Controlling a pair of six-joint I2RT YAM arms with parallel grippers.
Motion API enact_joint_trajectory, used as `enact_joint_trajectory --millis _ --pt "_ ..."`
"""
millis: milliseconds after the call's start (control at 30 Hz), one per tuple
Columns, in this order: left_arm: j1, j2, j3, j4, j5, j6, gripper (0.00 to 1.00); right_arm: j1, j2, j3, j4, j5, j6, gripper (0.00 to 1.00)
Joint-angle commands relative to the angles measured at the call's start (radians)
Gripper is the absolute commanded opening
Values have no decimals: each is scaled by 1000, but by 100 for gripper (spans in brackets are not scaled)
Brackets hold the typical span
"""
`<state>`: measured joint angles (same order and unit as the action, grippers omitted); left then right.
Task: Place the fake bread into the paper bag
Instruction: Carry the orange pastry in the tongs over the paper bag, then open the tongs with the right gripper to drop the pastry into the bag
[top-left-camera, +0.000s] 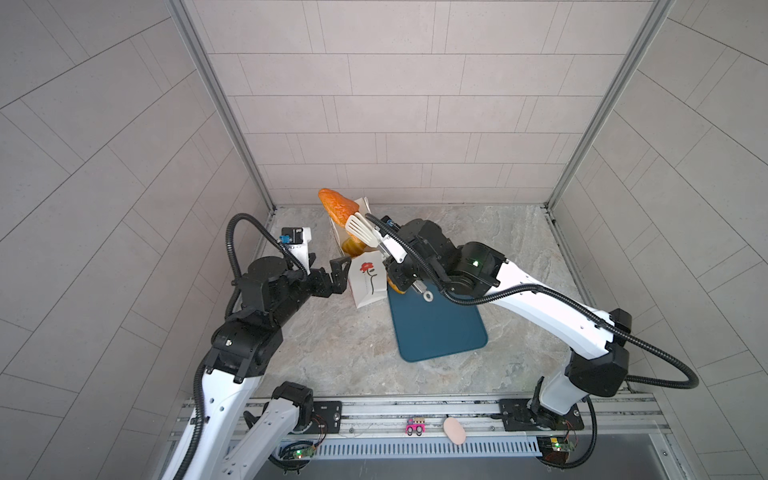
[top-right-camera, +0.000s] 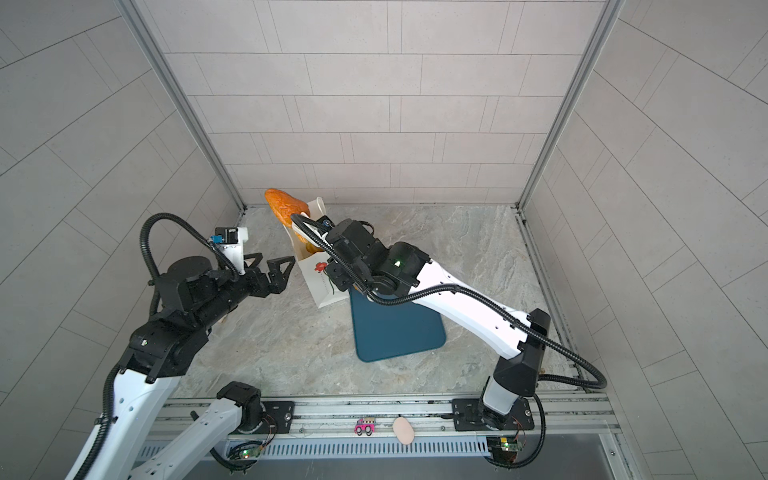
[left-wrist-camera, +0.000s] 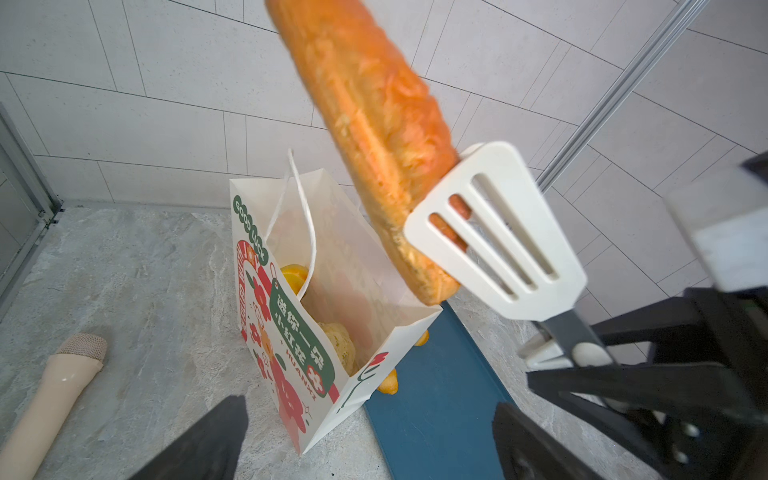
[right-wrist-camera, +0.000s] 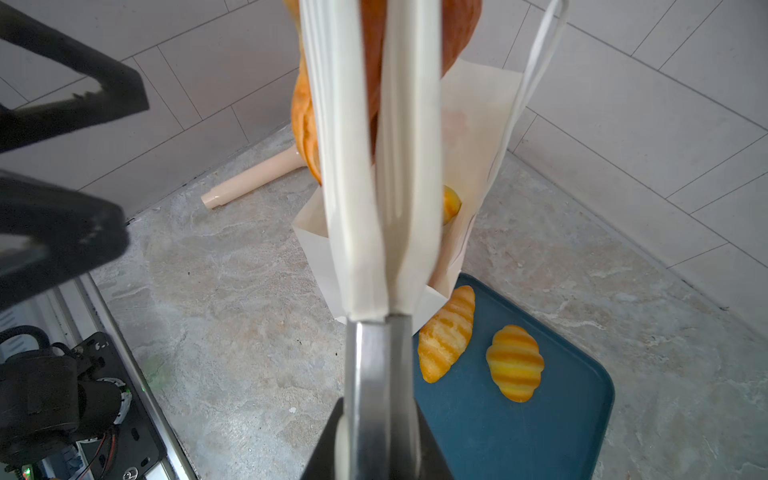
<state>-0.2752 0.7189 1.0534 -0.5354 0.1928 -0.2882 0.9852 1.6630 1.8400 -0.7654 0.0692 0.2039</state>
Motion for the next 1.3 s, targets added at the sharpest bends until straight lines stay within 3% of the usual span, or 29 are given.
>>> enact_joint_trajectory --millis 0,167,667,1000,1267 --pt "7 -13 -11 0 -10 -1 100 -11 10 53 20 4 22 22" --pt "7 -14 -12 -7 -14 2 100 -59 34 51 -13 -5 91 22" --pt "7 -8 -16 2 8 7 100 -88 98 96 -62 -70 94 23" --pt "7 9 -12 -3 32 12 100 -105 134 157 -134 -49 110 24" --pt "7 29 -5 4 44 12 100 -105 138 169 -139 -65 88 35"
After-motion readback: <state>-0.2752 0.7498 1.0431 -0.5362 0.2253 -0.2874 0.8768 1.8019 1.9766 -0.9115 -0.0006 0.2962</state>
